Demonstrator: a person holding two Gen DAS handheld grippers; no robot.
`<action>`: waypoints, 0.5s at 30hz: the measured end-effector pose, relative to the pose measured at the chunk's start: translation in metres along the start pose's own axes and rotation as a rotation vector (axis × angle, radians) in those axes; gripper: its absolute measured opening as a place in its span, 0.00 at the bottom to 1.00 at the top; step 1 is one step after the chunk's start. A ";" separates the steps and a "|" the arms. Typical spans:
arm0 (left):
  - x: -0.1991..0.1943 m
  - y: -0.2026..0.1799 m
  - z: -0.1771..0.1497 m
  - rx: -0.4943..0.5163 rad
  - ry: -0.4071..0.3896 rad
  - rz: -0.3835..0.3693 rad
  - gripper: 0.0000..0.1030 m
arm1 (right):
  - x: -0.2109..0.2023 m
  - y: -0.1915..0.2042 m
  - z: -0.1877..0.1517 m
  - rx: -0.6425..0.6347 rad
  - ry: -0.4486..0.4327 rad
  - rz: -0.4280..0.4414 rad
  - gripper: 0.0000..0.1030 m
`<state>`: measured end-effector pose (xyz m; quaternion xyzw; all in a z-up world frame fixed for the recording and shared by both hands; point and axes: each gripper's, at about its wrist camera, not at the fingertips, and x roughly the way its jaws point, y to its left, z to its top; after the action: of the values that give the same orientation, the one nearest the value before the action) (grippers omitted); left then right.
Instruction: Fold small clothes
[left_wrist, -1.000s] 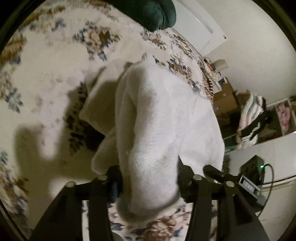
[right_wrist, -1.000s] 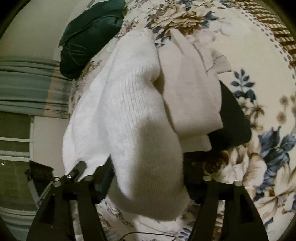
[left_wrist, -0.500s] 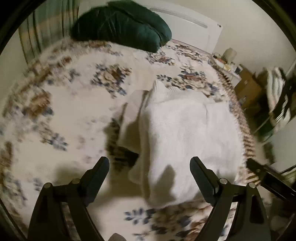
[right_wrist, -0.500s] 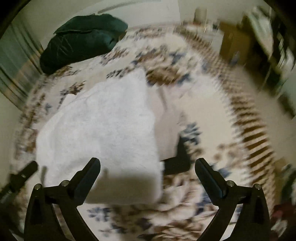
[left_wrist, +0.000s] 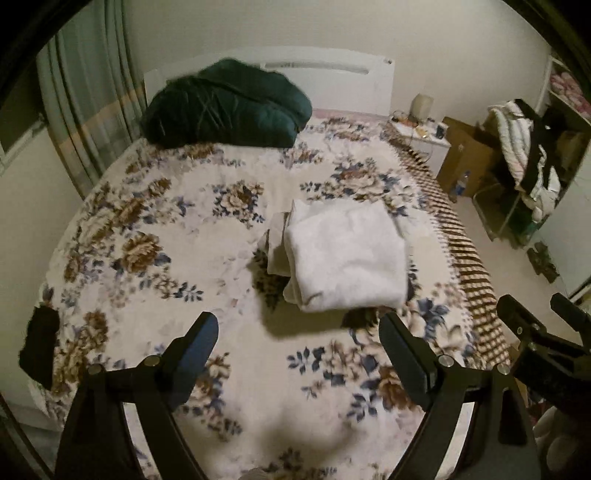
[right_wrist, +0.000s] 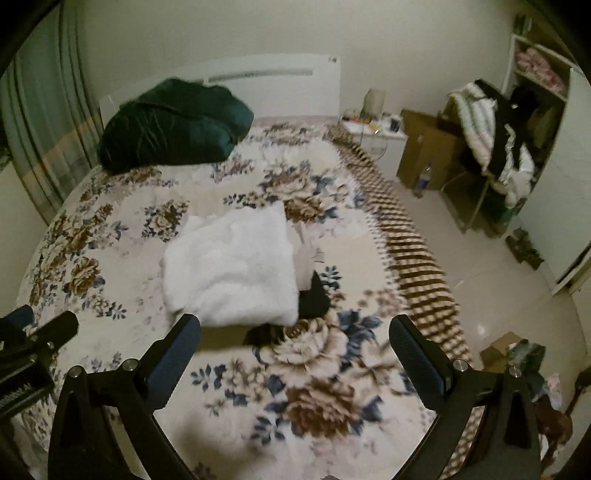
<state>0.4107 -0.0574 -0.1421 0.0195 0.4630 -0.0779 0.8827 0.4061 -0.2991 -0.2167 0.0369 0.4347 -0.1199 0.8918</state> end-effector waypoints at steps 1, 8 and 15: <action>-0.018 -0.001 -0.003 0.007 -0.012 -0.002 0.86 | -0.024 -0.001 -0.006 0.005 -0.010 -0.002 1.00; -0.125 -0.013 -0.023 0.052 -0.110 0.006 0.86 | -0.171 -0.009 -0.039 0.027 -0.082 0.003 1.00; -0.187 -0.024 -0.040 0.013 -0.160 0.018 0.86 | -0.285 -0.027 -0.054 0.001 -0.172 0.017 1.00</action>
<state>0.2699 -0.0549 -0.0103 0.0229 0.3905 -0.0742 0.9173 0.1894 -0.2642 -0.0259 0.0306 0.3559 -0.1152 0.9269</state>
